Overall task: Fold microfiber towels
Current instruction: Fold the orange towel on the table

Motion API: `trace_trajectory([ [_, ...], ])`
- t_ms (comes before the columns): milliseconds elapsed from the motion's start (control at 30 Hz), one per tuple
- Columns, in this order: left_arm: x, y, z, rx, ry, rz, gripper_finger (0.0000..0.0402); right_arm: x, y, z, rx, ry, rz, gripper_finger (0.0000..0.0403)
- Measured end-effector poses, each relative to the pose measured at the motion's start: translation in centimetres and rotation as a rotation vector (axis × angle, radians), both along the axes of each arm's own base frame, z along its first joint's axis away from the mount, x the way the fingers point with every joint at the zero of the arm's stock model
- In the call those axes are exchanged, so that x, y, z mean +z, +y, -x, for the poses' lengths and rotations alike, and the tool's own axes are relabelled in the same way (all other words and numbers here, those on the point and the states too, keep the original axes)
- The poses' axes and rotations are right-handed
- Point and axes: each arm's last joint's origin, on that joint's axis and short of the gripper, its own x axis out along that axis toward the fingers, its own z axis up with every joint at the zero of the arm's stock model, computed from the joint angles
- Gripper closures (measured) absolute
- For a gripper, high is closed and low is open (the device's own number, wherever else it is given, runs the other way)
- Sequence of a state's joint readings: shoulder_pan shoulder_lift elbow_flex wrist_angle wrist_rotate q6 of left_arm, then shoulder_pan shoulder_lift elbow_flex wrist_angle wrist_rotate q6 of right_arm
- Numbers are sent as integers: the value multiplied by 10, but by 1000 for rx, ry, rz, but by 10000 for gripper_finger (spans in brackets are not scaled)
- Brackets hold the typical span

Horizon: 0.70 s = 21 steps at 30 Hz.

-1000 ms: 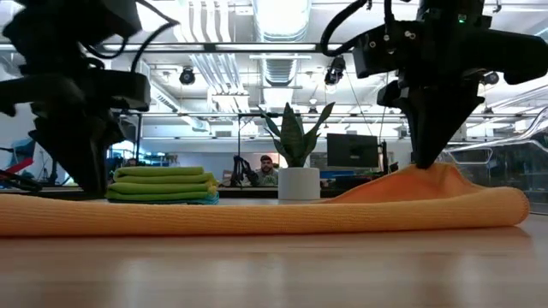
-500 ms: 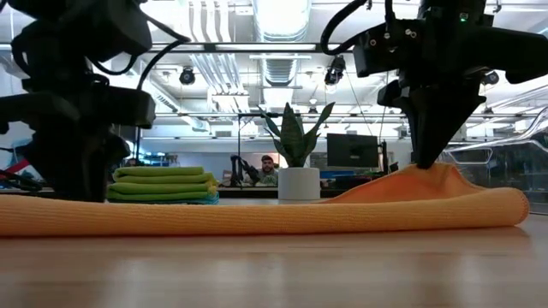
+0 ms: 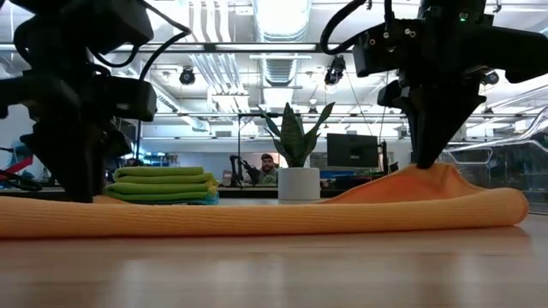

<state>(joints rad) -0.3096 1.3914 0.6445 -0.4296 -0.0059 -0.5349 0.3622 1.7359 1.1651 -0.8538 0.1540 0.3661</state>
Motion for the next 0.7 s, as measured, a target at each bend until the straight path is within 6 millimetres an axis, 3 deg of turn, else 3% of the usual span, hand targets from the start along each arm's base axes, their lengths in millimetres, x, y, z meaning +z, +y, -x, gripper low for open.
trace_trajectory([
  [233, 0, -1, 0, -15, 11, 39, 394, -1, 0, 0, 0, 3, 1, 394],
  [700, 30, 1, 10, -23, -3, 58, 401, -2, 1, -2, 18, -22, -31, 394],
])
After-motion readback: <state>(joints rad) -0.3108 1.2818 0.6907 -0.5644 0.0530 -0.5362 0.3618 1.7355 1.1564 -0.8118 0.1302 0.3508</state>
